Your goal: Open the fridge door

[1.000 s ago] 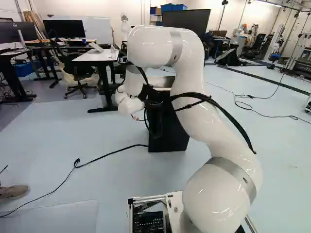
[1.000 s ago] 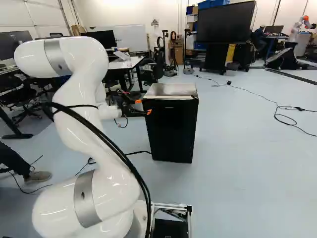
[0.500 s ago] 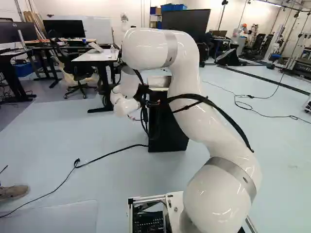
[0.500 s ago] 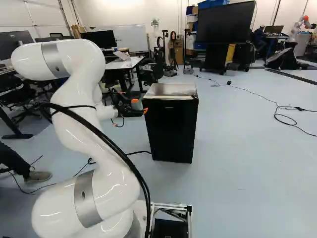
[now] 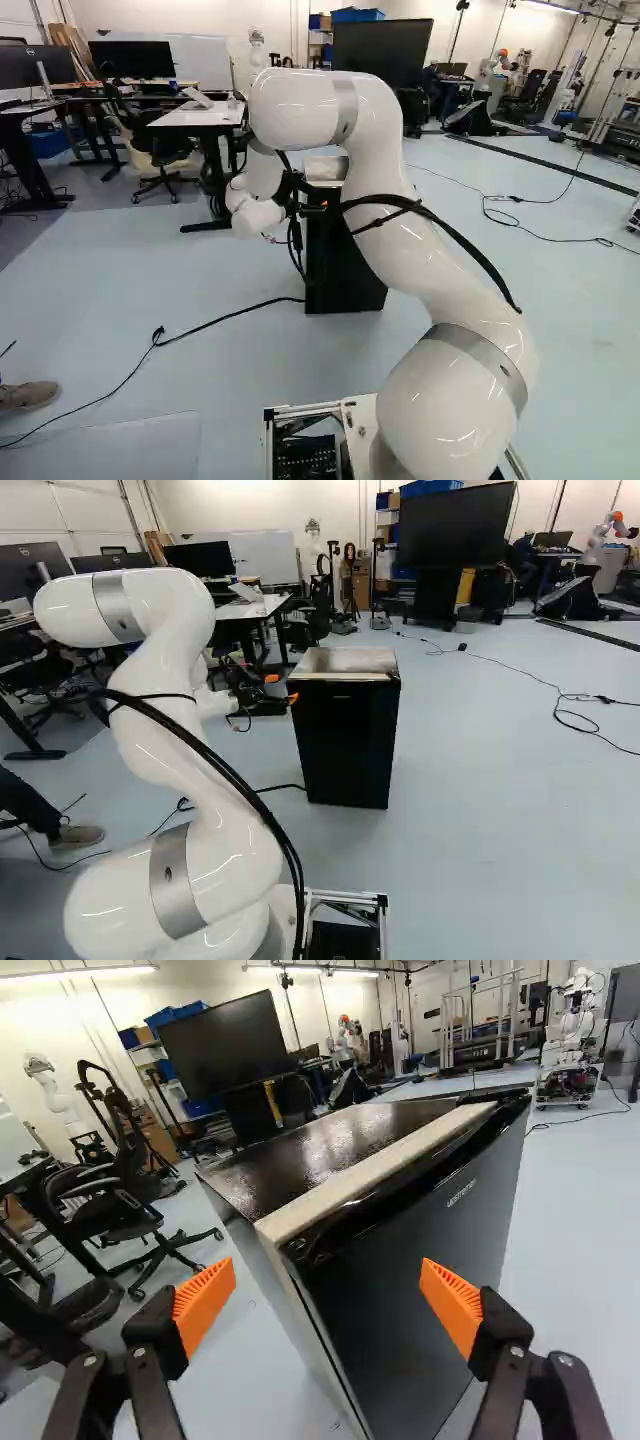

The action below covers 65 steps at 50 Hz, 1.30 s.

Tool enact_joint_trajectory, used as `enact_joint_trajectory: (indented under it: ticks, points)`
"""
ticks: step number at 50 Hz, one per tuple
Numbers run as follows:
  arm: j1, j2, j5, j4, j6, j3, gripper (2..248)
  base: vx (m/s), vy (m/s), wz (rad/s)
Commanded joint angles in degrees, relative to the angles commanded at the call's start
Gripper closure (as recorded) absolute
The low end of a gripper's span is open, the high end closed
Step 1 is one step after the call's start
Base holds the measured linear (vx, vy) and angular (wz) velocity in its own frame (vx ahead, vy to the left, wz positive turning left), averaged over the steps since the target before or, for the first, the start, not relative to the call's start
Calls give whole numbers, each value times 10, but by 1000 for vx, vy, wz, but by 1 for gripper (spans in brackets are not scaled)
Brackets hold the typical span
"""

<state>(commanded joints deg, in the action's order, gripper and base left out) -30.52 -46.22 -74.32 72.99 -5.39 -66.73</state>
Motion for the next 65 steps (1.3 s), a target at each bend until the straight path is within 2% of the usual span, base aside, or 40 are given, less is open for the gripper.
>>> enact_joint_trajectory:
  ticks: [65]
  points:
    - [21, -4, 17, 0, 0, -6, 3, 0, 0, 0]
